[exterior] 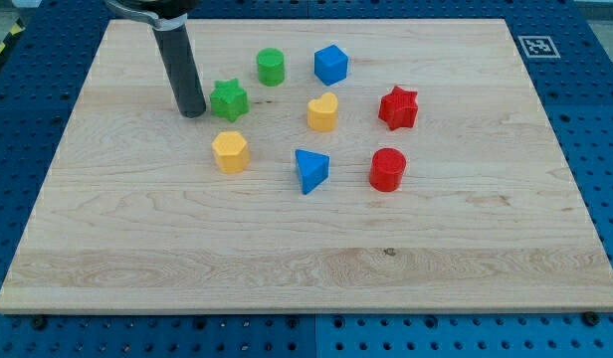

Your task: Push the green star near green circle

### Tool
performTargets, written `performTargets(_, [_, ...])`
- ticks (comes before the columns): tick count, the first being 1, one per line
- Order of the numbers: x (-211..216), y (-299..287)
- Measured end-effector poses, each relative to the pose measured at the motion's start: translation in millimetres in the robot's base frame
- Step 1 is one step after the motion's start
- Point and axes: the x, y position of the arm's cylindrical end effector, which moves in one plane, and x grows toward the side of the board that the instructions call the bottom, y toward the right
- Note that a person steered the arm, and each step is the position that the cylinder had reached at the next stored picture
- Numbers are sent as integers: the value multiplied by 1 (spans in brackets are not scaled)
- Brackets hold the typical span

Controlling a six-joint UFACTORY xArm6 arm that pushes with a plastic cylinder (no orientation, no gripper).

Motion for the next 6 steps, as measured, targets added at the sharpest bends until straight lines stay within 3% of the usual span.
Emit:
performTargets(5, [7, 36])
performTargets(6, [-12, 29])
